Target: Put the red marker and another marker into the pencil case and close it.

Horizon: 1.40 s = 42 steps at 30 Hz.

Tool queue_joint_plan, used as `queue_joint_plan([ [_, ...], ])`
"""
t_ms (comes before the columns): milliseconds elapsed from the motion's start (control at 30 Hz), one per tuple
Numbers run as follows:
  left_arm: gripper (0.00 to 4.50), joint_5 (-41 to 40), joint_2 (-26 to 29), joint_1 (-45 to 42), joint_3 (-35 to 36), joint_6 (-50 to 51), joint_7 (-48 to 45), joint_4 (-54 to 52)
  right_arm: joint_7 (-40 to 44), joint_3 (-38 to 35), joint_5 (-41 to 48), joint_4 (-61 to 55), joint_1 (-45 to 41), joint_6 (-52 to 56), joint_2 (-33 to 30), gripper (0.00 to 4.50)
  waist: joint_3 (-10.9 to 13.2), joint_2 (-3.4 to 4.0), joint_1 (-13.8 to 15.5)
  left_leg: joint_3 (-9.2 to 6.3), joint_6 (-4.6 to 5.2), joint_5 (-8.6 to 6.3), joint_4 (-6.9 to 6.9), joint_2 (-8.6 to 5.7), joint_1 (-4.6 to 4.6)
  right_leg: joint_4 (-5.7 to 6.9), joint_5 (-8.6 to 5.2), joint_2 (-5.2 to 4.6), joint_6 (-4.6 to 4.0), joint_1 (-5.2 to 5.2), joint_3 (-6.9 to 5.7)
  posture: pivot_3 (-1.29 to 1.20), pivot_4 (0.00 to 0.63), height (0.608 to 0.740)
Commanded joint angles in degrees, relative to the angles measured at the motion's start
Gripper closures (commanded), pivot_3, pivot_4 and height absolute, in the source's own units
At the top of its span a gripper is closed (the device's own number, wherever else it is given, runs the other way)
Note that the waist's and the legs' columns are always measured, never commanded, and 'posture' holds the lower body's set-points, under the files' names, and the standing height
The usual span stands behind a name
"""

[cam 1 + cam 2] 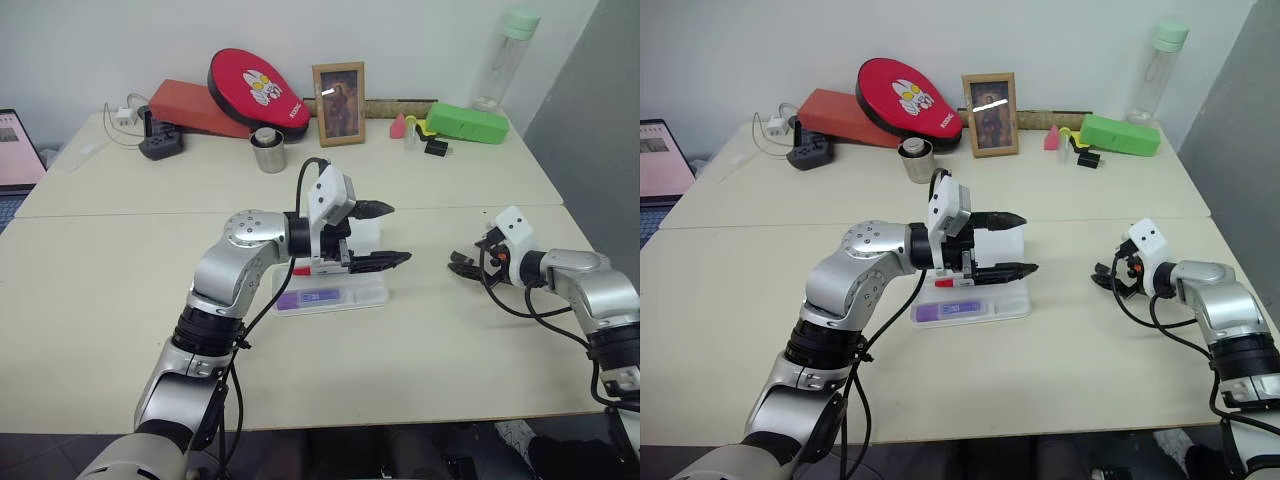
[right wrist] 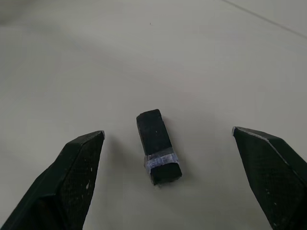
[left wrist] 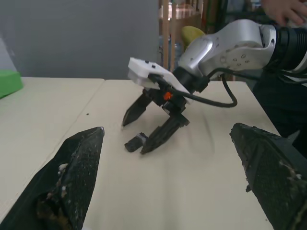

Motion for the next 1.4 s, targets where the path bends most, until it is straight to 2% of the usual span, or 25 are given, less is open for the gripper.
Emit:
queue_joint_plan([
  [33, 0.03, -1.3, -0.3, 0.0, 0.9, -0.9, 1.3, -2.3, 2.9, 0.6, -2.6, 4.1, -3.5, -2.8, 0.7, 0.00, 0.0, 0.00, 0.0, 0.01, -0.06, 0.03, 0.01, 0.00, 0.00, 0.00, 0.00, 0.00, 0.00, 0.00, 0.01, 0.00, 0.150, 0.740],
  [100, 0.03, -1.5, -0.3, 0.1, 0.9, -0.8, 1.7, -2.5, 3.8, 1.0, -3.8, 5.8, -4.2, -3.1, 0.7, 0.00, 0.0, 0.00, 0.0, 0.00, -0.06, 0.03, 0.01, 0.00, 0.01, 0.00, 0.00, -0.01, 0.01, 0.00, 0.00, 0.00, 0.150, 0.740],
  [133, 0.00, -1.5, -0.3, 0.1, 1.2, -0.9, 1.9, -2.6, 4.5, 1.2, -4.2, 6.0, -4.2, -3.0, 0.5, 0.37, 0.0, 0.00, 0.0, 0.00, -0.06, 0.03, 0.01, 0.00, 0.01, 0.01, 0.00, -0.01, 0.01, 0.00, 0.00, 0.00, 0.150, 0.740],
  [300, 0.00, -1.8, -0.1, -0.2, 1.3, -1.2, 2.4, -2.4, 6.3, 0.4, -4.8, 5.1, -3.8, -2.6, 0.4, 1.41, 0.0, 0.00, 0.0, -0.02, -0.06, 0.03, 0.02, -0.01, 0.02, 0.01, 0.00, -0.01, 0.01, 0.02, -0.01, 0.00, 0.150, 0.740],
  [533, 0.00, -1.2, 0.0, -0.5, 1.0, -2.0, 2.3, -1.3, 6.3, -0.5, -4.8, 3.6, -3.5, -1.8, 0.3, 3.16, 0.0, 0.00, 0.0, -0.02, -0.07, 0.04, 0.02, 0.00, 0.02, 0.01, 0.01, -0.01, 0.01, 0.02, -0.01, 0.00, 0.150, 0.740],
  [700, 0.00, -1.0, -0.2, -0.8, 1.2, -3.0, 2.8, -0.6, 6.4, -1.1, -4.4, 1.8, -3.4, -1.8, -0.1, 4.17, 0.0, 0.00, 0.0, -0.02, -0.07, 0.04, 0.02, 0.00, 0.02, 0.01, 0.01, -0.01, 0.01, 0.02, -0.01, 0.00, 0.150, 0.740],
  [800, 0.00, -0.2, -0.3, -1.0, 1.1, -3.7, 3.8, 0.0, 7.0, -1.3, -4.4, -0.6, -2.9, -2.3, -0.5, 4.17, 0.0, 0.00, 0.0, -0.03, -0.07, 0.04, 0.02, 0.00, 0.01, 0.01, 0.01, -0.01, 0.01, 0.02, -0.01, 0.00, 0.150, 0.740],
  [867, 0.00, -0.7, 1.3, 0.0, 1.2, -2.6, 3.2, -1.4, 10.7, -2.4, 0.1, -9.4, -1.8, -2.4, 0.0, 4.18, 0.0, 0.00, 0.0, -0.04, -0.07, 0.04, 0.02, 0.00, 0.01, 0.01, 0.01, -0.01, 0.01, 0.01, -0.01, 0.00, 0.150, 0.740],
  [1000, 0.00, -1.0, 8.8, 4.0, 1.8, -1.2, -1.1, -4.5, 15.5, -1.8, 5.6, -23.2, -0.2, -3.2, 2.2, 4.18, 0.0, 0.03, -1.1, -0.15, -0.07, 0.03, -0.05, 0.07, 0.07, 0.03, 0.01, 0.05, 0.01, -0.03, 0.05, 0.00, 0.150, 0.740],
  [1100, 0.00, -2.1, 15.1, 8.0, 4.5, -0.7, -3.6, -6.1, 17.3, 3.6, 4.4, -28.8, 0.5, -1.6, 2.7, 4.18, 0.0, 0.04, -0.9, -0.30, -0.03, 0.01, -0.07, 0.12, 0.10, 0.04, 0.00, 0.13, 0.01, 0.00, -0.03, 0.00, 0.150, 0.740],
  [1267, 0.00, -3.0, 22.9, 13.4, 7.6, -0.8, -6.2, -9.2, 18.7, 9.6, 1.1, -27.8, -1.0, -3.5, 5.0, 4.18, 0.0, 0.07, -0.4, -0.35, 0.08, -0.05, -0.06, 0.04, 0.09, 0.04, 0.01, 0.04, 0.01, -0.02, 0.00, 0.00, 0.150, 0.740],
  [1400, 0.00, -6.9, 25.8, 16.3, 11.3, 2.1, -6.5, -12.3, 19.0, 13.0, -2.9, -21.2, -3.5, -7.0, 7.6, 4.18, 0.0, 0.07, 0.2, -0.32, 0.08, -0.05, -0.04, 0.01, 0.04, -0.01, 0.01, -0.01, 0.01, -0.03, 0.01, 0.00, 0.150, 0.740],
])
